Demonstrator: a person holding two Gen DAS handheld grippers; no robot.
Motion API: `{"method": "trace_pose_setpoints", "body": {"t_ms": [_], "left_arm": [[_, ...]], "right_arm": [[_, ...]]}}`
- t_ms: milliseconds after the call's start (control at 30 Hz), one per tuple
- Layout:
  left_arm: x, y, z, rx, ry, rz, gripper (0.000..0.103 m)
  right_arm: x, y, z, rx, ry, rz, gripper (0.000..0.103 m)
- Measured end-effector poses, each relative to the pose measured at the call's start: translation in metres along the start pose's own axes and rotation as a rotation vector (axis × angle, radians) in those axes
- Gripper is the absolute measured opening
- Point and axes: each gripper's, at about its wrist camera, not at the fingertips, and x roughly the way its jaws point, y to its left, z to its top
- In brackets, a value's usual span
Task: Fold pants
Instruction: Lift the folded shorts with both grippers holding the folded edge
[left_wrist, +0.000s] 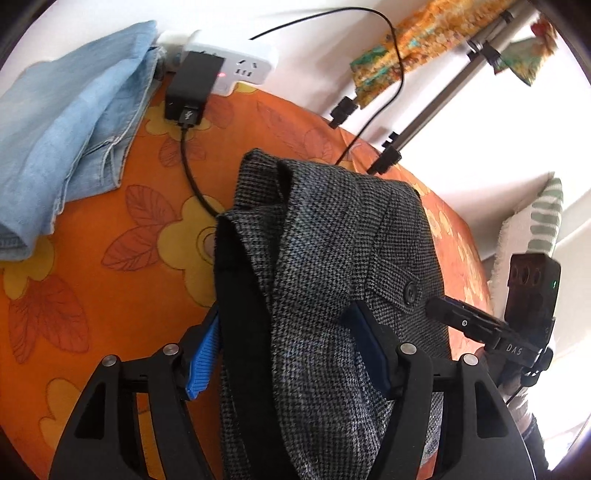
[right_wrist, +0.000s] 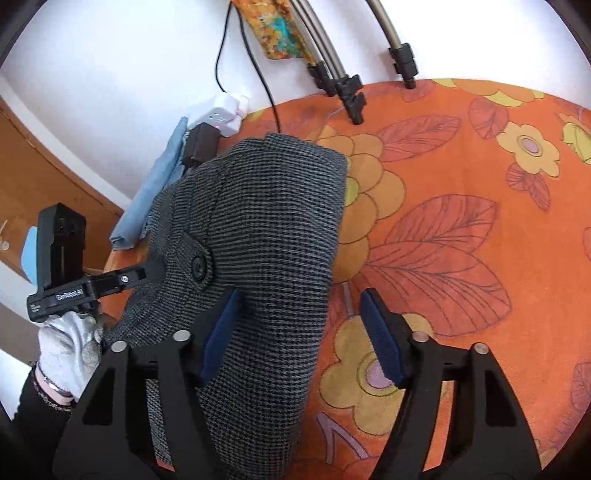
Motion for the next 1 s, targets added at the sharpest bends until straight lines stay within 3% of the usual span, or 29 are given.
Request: {"method": "trace_pose_setpoints", "body": {"t_ms": [67,200,267,367,533,1000], "left_arm": [[0.003,-0.005,0.000,0.020,-0.009,0.022,0.063],[0.007,-0.009,-0.002,0.031,-0.015,0.026,0.046],[0.008,-0.013,-0.004,0.051,-0.034,0.048,0.043],[0.004,-0.027,-0.007,0.119,-0.070,0.100,0.035],[-0.001,-0.038,-0.010,0.168,-0.103,0.138,0.029],[-0.020,-0.061,-0.022,0.266,-0.172,0.178,0.025]], "right_arm": [[0.005,0.004,-0.001,-0.004,0.010,0.026,0.054],[0.011,0.016,-0.003,-0.041,0.008,0.012,0.050],[0.013,0.018,-0.004,-0.038,0.011,0.014,0.036],[0.014,0.022,-0.004,-0.038,0.005,0.011,0.025],[0.010,0.037,-0.002,-0.073,-0.018,-0.025,0.019],[-0.032,0.078,-0.011,-0.198,-0.105,-0.085,0.016]]}}
